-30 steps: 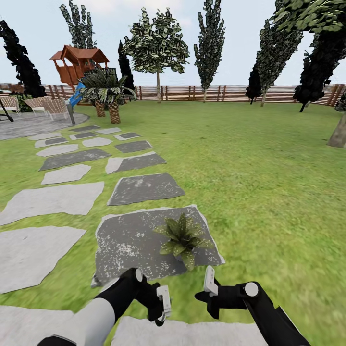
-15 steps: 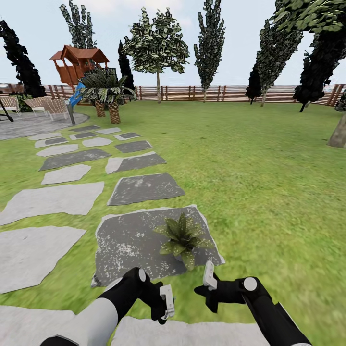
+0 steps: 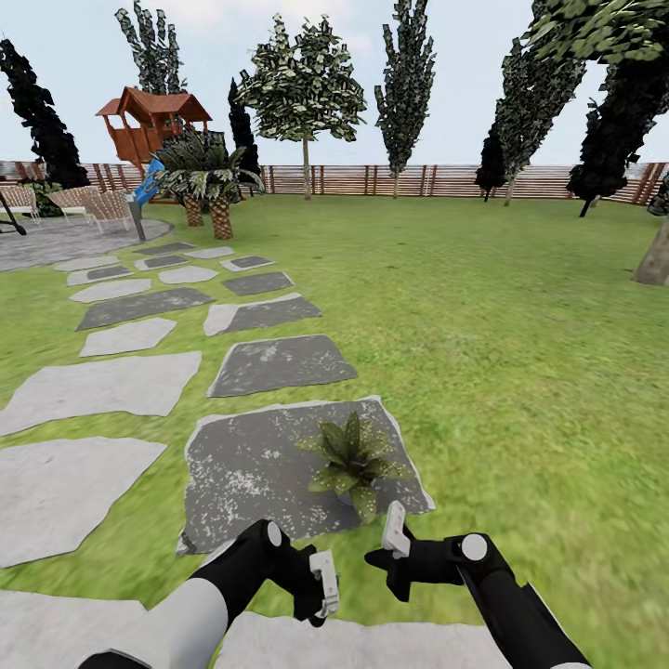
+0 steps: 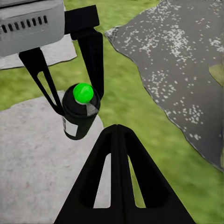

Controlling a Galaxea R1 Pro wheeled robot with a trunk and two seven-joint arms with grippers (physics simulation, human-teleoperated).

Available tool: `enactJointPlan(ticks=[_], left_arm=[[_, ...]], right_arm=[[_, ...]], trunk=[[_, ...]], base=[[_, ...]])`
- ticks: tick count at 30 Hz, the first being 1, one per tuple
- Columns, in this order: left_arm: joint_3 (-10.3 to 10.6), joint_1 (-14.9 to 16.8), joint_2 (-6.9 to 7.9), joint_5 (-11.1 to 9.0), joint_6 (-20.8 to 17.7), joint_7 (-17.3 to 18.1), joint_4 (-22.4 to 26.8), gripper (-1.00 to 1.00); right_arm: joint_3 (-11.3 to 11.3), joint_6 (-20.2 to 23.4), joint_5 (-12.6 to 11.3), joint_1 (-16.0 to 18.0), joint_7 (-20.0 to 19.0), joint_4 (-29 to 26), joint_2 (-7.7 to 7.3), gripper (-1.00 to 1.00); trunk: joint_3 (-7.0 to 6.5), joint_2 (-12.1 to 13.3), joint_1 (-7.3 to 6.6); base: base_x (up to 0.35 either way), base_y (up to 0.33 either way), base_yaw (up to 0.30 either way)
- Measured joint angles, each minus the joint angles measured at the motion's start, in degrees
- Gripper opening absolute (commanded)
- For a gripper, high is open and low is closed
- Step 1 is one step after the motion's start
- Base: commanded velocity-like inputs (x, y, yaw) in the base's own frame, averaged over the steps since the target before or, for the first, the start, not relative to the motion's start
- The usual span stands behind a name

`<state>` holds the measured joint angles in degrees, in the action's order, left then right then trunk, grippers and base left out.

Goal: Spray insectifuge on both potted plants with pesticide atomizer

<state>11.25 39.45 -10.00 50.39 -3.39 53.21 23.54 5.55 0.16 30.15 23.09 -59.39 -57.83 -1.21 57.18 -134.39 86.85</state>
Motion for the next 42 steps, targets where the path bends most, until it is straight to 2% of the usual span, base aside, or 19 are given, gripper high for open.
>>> enactJointPlan(ticks=[2, 8, 12, 20, 25, 38, 42], left_arm=[[0.02, 0.0, 0.0, -2.35, 0.11, 0.2, 0.25, -1.0], [0.04, 0.0, 0.0, -3.65, 1.33, 0.45, 0.35, -1.0], [0.06, 0.0, 0.01, -5.93, 2.17, 0.59, 0.19, -1.0], [-0.01, -0.09, 0.01, -6.56, 2.36, 0.54, -0.16, -1.0], [0.04, -0.09, 0.01, -8.75, 2.41, 0.54, -0.25, -1.0], [0.07, -0.18, 0.01, -9.1, 2.44, 0.37, -1.71, -1.0], [0.07, -0.18, 0.01, -10.39, 2.44, 0.37, -1.75, -1.0]], right_arm=[[-0.04, 0.0, 0.0, 0.0, 0.0, 0.0, 0.01, -1.0], [-0.01, 0.0, 0.01, 0.0, 0.0, 0.02, 0.01, -1.0], [0.0, 0.0, 0.0, 0.0, 0.0, 0.0, 0.01, -1.0], [-0.01, -0.07, 0.0, 0.0, 0.0, 0.0, 0.01, -1.0], [0.0, -0.08, 0.0, 0.0, 0.0, 0.0, 0.04, -1.0], [-0.03, -0.08, 0.0, 0.0, 0.0, 0.0, 0.09, -1.0], [-0.01, -0.08, 0.0, 0.0, 0.0, 0.0, 0.09, -1.0]], trunk=[[0.0, 0.0, 0.0], [0.0, 0.0, 0.0], [0.0, 0.0, 0.0], [0.0, 0.0, 0.0], [0.0, 0.0, 0.0], [0.0, 0.0, 0.0], [0.0, 0.0, 0.0]], base=[[0.0, 0.0, 0.0], [0.0, 0.0, 0.0], [0.0, 0.0, 0.0], [0.0, 0.0, 0.0], [0.0, 0.0, 0.0], [0.0, 0.0, 0.0], [0.0, 0.0, 0.0]])
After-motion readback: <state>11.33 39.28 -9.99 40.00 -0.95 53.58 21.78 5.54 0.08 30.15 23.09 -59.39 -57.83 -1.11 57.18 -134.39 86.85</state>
